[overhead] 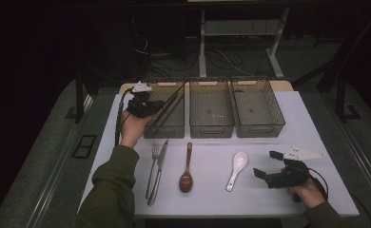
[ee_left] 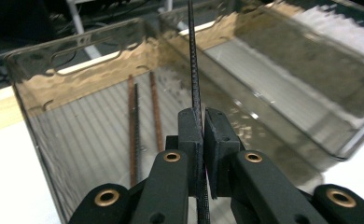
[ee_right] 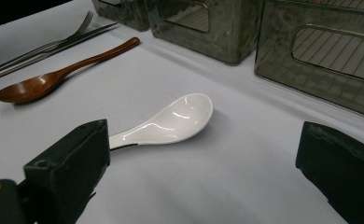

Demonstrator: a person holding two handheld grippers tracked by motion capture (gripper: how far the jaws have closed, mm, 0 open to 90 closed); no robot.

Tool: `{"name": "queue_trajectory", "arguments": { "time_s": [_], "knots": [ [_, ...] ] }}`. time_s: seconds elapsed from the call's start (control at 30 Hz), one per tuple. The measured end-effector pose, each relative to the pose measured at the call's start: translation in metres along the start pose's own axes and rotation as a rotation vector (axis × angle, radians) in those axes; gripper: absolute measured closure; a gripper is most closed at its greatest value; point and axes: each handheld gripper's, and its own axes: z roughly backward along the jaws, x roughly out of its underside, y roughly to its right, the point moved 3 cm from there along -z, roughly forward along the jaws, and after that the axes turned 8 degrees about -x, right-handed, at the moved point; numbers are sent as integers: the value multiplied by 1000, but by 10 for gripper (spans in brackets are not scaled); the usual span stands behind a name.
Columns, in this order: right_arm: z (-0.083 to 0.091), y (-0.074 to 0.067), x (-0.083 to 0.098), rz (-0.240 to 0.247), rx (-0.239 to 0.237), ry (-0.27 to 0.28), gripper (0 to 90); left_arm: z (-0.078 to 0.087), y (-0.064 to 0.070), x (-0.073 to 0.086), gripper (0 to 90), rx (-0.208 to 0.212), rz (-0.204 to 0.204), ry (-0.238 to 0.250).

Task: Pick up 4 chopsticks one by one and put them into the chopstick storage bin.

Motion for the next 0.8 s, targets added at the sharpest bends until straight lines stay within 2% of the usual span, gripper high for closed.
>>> {"name": "queue_trajectory", "arguments": {
  "time_s": [0.27,0.3,0.37,0.47,0.53,0.63,0.8],
  "knots": [
    [0,0,0,2,-3,3,26,-18,-15,6,850,-61,83,-65],
    [0,0,0,2,-3,3,26,-20,-17,6,850,-74,89,-76],
    [1,0,0,2,-3,4,26,-22,-18,7,850,-71,95,-85],
    [1,1,0,1,-4,4,26,-24,-19,8,848,-87,92,-112],
    [1,1,0,1,-3,3,26,-23,-20,8,834,-112,97,-106],
    [1,0,0,1,-4,2,26,-23,-20,7,716,-128,93,-97],
    [1,1,0,-3,-4,5,26,-19,-18,4,647,-114,85,-64]
  ]
}}
